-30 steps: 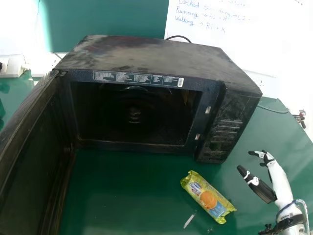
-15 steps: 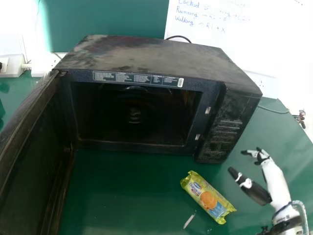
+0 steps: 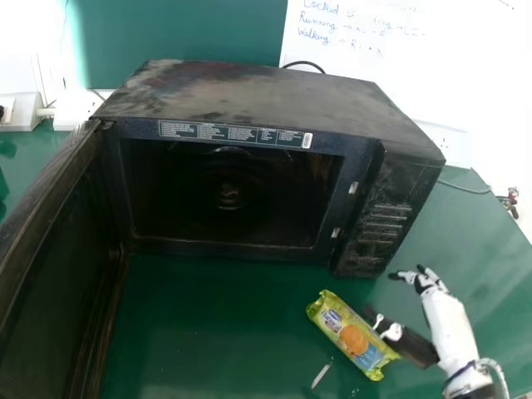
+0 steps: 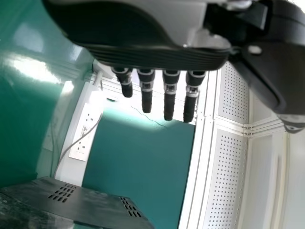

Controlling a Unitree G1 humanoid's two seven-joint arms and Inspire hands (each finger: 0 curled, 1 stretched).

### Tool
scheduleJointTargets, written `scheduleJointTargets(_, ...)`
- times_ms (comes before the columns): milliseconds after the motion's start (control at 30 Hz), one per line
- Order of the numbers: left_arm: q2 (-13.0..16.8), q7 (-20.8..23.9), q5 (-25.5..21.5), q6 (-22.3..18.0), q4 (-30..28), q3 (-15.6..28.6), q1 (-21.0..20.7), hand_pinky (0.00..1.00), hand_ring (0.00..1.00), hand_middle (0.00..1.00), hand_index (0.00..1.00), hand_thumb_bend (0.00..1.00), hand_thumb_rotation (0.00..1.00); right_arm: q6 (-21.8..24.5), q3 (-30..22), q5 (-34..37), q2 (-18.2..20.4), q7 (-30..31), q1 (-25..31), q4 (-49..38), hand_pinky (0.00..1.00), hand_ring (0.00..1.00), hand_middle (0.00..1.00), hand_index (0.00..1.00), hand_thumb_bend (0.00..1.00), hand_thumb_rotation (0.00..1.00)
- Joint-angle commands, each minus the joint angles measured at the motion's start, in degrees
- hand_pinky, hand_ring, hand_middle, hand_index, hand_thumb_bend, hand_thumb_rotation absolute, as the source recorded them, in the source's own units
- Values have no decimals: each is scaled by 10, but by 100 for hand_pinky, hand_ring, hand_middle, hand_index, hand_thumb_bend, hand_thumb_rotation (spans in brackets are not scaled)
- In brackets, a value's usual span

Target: Put biscuit inside oven

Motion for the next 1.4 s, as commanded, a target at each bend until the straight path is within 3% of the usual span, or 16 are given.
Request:
scheduleJointTargets(0, -1, 2, 2, -3, -9, 2, 8, 99, 94, 92, 88, 96, 97, 2, 8, -6, 8, 6, 12, -17, 80, 87, 87, 82, 100, 53)
scheduleJointTargets(533, -3, -6, -3, -5, -13, 3, 12, 100, 95, 92, 88, 96, 97, -22, 49, -49, 38, 7, 49, -48, 70, 83, 85, 80, 100, 53)
scheduleJointTargets(733, -7, 0, -1, -4, -24, 1, 15, 99, 95, 92, 88, 95, 98, -9, 51, -43, 44, 26, 60, -72, 73, 84, 86, 80, 100, 53)
scheduleJointTargets(1367, -18, 14, 7, -6, -54, -2, 30, 100, 94, 91, 88, 96, 98, -29, 40, -47, 38, 48, 81, -77, 77, 85, 86, 81, 100, 49)
